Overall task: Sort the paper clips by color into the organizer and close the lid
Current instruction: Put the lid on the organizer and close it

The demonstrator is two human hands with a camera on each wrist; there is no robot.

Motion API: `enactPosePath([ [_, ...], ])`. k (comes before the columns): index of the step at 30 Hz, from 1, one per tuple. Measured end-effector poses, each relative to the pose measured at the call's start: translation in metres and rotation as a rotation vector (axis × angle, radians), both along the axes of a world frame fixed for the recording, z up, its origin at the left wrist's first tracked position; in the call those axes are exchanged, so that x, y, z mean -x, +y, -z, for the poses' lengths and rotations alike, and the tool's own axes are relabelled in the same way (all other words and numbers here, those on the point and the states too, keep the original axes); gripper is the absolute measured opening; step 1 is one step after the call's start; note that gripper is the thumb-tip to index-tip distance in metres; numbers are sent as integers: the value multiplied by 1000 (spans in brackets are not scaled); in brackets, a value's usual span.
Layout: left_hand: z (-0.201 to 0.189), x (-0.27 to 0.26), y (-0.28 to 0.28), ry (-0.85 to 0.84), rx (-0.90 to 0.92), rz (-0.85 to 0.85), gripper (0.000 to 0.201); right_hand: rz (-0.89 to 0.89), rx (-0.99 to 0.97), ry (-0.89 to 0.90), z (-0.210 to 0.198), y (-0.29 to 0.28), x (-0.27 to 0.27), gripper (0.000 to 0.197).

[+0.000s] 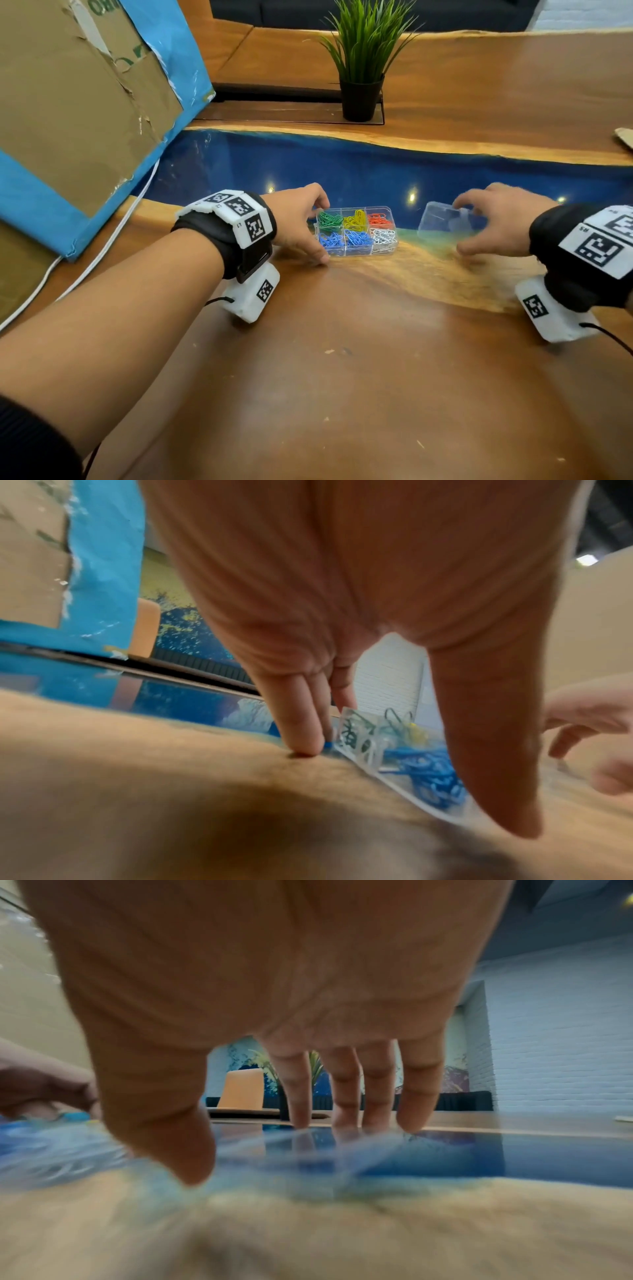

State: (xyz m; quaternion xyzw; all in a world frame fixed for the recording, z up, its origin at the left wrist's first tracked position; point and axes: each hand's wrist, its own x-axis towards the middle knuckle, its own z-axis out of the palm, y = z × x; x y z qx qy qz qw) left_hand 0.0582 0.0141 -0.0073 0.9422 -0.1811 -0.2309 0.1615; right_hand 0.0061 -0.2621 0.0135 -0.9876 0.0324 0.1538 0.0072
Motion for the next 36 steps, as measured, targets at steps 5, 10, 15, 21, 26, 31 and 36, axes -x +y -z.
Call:
enactPosePath([
  [5, 2, -2, 3, 50, 41, -37, 87, -119, -201, -165, -20, 32, -15, 66],
  [10, 3, -3, 4, 47, 79, -56, 86, -327, -226, -77, -14, 89, -20, 65],
  [15, 0, 0, 5, -27, 42, -16, 80, -366, -152, -18, -5, 107, -26, 67],
  [21, 2, -2, 7, 34, 77, -39, 79, -356, -125, -24, -1, 104, -30, 66],
  [26, 2, -2, 6, 22, 76, -24, 78, -349, -128, -17, 1, 103, -29, 66],
  [31, 4, -3, 5, 13, 71, -6, 79, -341, -120, 0, 0, 104, -29, 66],
  [36, 3, -2, 5, 43, 82, -21, 92, -336, -125, -11, 0, 101, -29, 65],
])
